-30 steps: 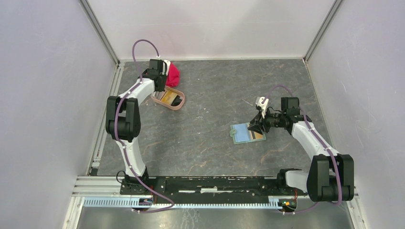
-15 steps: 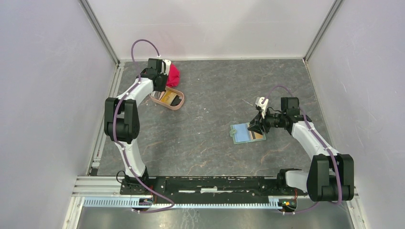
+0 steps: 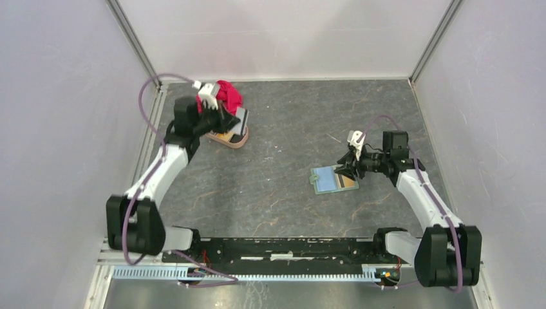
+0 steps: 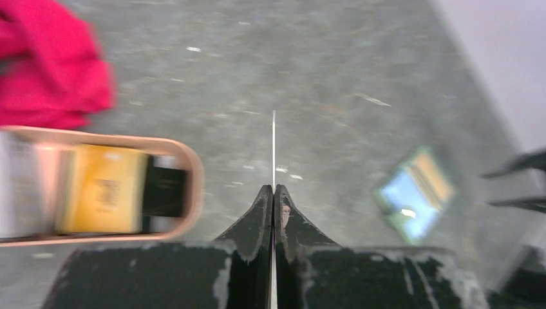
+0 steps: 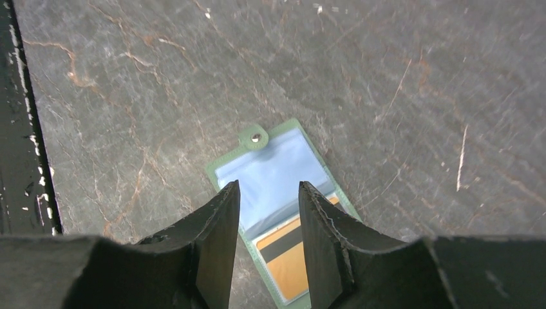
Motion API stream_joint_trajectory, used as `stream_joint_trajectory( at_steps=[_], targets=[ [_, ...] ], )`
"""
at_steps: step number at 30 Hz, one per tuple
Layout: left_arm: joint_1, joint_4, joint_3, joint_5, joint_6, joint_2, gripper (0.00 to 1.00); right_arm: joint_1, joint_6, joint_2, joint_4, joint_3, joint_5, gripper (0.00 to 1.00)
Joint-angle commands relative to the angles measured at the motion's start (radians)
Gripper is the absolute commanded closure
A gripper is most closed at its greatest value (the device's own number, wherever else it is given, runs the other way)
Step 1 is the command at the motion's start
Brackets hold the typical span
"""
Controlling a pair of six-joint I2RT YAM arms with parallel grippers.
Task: Put the credit cards into the card holder
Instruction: Pick up the credit card from the storage box.
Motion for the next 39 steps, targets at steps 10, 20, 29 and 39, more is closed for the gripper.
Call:
stream_joint_trajectory(
  at_steps=[10, 20, 29, 39],
  targets=[
    [-0.433, 0.88, -0.567, -0.001, -0.717, -0.349, 0.98, -0.013, 0.03, -0.122, -0.108, 0.109, -0.318, 0.54],
    [-0.718, 1.303, -0.664, -0.274, -0.794, -0.197, 0.98, -0.013, 0.333, -0.164, -0.135, 0.102, -0.526, 0.53],
    [-0.829, 1.431, -0.564, -0.374, -0.762, -0.028, 0.98, -0.014, 0.378, -0.144, -0.198, 0.112, -0.573, 0.5],
    [-0.897, 1.503, -0.495, -0.418, -0.746, 0.112, 0.98, -0.014, 0.269, -0.045, -0.388, 0.231, -0.575, 0.5]
  ],
)
